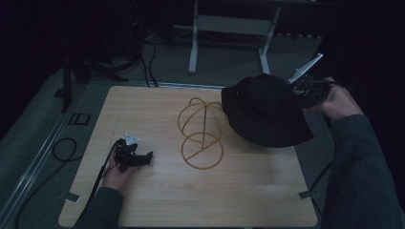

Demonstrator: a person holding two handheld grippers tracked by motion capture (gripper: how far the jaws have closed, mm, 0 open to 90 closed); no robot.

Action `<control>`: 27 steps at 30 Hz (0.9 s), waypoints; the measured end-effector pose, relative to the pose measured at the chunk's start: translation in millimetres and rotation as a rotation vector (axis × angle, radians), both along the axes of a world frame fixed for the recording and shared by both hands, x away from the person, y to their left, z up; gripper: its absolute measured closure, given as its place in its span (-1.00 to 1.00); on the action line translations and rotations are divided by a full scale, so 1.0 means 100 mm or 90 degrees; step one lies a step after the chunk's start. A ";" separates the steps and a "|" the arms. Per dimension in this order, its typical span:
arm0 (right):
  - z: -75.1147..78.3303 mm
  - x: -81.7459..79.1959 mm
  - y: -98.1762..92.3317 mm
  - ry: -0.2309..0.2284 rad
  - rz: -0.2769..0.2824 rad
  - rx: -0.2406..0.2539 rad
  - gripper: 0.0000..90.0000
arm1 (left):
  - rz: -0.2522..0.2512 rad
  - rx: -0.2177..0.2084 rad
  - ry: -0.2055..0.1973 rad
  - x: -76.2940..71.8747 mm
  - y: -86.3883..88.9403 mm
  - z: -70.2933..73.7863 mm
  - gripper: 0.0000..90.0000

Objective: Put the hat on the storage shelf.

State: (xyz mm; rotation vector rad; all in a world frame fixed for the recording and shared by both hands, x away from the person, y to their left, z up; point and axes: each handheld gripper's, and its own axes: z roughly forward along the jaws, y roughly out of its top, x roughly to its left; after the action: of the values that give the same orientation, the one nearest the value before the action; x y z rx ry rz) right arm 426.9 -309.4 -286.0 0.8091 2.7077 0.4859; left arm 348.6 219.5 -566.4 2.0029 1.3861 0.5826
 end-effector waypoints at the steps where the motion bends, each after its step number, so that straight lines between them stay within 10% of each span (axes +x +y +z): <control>1: 0.00 0.00 0.00 -0.001 0.000 0.000 0.90 | 0.000 0.000 0.000 0.00 0.00 0.00 -0.76; 27: 0.18 -0.13 -0.23 -0.010 -0.001 0.045 0.90 | -0.001 0.000 0.001 0.00 0.00 0.00 -0.76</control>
State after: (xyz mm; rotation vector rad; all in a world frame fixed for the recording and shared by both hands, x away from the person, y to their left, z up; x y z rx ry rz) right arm 413.8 -332.1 -268.4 0.8216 2.6895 0.5884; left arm 348.6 219.6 -566.3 2.0054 1.3855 0.5806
